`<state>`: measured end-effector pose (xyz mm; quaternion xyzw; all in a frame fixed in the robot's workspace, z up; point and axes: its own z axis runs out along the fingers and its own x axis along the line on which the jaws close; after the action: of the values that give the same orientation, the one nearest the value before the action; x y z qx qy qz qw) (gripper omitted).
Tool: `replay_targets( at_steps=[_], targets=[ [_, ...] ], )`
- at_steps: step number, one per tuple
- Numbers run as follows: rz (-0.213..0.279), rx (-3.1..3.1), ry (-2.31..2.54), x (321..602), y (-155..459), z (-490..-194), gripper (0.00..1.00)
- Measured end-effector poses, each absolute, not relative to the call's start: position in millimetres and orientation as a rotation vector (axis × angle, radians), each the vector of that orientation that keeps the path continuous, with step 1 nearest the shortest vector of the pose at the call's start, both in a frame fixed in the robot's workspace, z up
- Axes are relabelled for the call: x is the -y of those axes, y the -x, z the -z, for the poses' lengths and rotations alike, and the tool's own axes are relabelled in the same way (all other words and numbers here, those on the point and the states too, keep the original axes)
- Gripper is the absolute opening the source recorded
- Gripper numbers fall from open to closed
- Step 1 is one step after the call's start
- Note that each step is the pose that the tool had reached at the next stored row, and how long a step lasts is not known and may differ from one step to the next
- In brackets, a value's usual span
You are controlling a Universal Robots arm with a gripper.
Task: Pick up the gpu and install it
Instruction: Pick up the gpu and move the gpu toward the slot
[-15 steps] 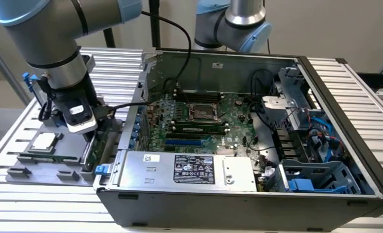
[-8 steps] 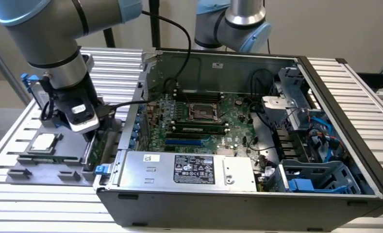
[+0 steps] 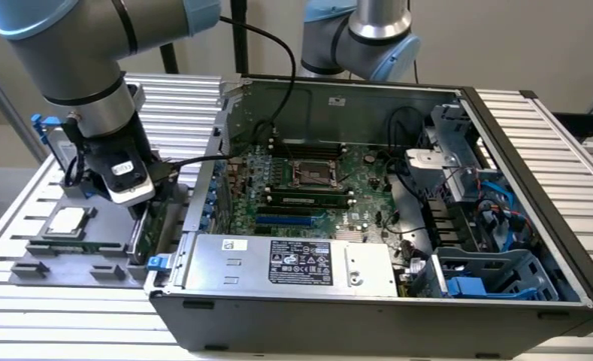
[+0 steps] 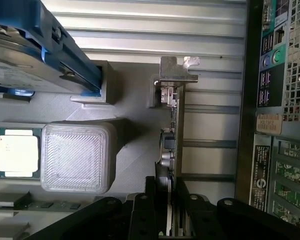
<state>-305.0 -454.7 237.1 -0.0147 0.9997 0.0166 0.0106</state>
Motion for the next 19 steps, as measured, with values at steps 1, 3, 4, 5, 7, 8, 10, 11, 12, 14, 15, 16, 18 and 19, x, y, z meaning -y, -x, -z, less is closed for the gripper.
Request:
replay_targets(
  at_steps=[1, 3, 4, 5, 7, 8, 10, 11, 12, 14, 15, 16, 18, 19],
  targets=[
    [-0.052, -3.119, 0.045, 454.7, 305.0, -237.2, 0.0],
    [-0.052, -3.12, 0.041, 454.6, 305.0, -239.6, 0.0],
    [-0.052, -3.12, 0.04, 454.7, 305.0, -242.1, 0.0],
    [-0.052, -3.12, 0.038, 454.7, 305.1, -245.0, 0.0],
    [-0.052, -3.12, 0.036, 454.7, 305.1, -251.5, 0.0],
    [-0.052, -3.121, 0.035, 454.7, 305.1, -255.3, 0.0],
    [-0.052, -3.121, 0.035, 454.7, 305.1, -263.5, 0.0],
    [-0.053, -3.12, 0.035, 454.7, 305.0, -267.9, 0.0],
    [-0.053, -3.12, 0.035, 454.7, 305.1, -272.5, 0.0],
    [-0.053, -3.12, 0.035, 454.7, 305.0, -281.4, 0.0],
    [-0.053, -3.12, 0.035, 454.7, 305.0, -286.1, 0.0],
    [-0.053, -3.12, 0.035, 454.8, 305.1, -290.6, 0.0],
    [-0.053, -3.12, 0.035, 454.9, 305.0, -299.6, 0.0],
    [-0.053, -3.12, 0.035, 455.0, 305.0, -304.1, 0.0]
  ],
)
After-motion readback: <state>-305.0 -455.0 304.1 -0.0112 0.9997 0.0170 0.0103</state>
